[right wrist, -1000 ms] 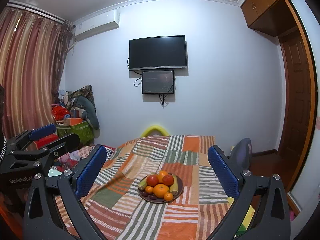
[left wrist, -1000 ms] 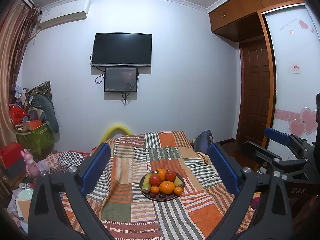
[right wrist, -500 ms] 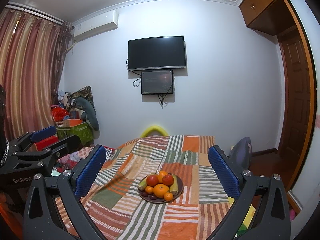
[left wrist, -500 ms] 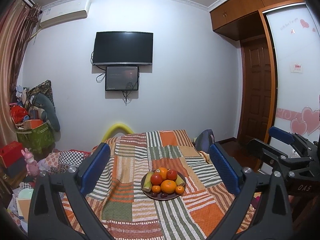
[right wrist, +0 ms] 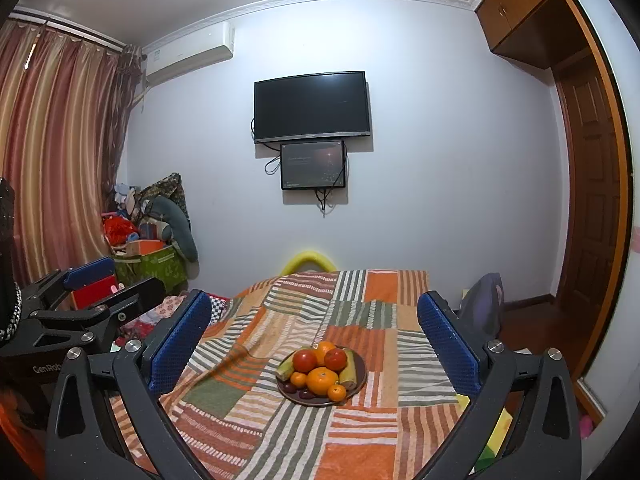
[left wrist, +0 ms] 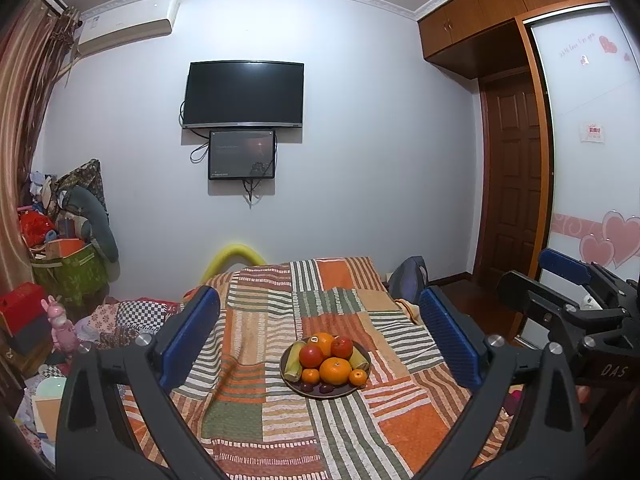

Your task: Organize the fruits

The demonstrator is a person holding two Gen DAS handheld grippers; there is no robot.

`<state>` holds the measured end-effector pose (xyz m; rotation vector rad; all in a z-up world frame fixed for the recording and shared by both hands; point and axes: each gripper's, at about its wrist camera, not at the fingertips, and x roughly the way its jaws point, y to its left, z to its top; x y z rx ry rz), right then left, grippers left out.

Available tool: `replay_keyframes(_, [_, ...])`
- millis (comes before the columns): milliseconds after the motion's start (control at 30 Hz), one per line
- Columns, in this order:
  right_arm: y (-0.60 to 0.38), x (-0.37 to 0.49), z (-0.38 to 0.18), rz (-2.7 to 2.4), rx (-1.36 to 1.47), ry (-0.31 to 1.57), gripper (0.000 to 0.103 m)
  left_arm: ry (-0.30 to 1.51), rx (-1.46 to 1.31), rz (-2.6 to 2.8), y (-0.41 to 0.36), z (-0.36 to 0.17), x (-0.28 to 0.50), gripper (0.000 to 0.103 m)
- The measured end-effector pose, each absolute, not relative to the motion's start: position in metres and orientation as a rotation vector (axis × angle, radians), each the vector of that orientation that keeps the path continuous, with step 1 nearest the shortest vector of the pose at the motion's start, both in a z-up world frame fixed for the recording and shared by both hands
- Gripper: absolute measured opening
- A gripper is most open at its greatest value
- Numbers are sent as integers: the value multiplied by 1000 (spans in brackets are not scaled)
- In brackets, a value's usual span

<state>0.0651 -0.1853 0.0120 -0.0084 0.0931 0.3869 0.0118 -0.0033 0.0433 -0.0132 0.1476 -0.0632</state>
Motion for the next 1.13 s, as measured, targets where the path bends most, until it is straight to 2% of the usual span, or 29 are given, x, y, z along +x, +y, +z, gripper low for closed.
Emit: replay_keyframes(1133, [-185, 72, 13, 379, -11, 118, 103, 183, -26, -100, -5, 40, 20, 102])
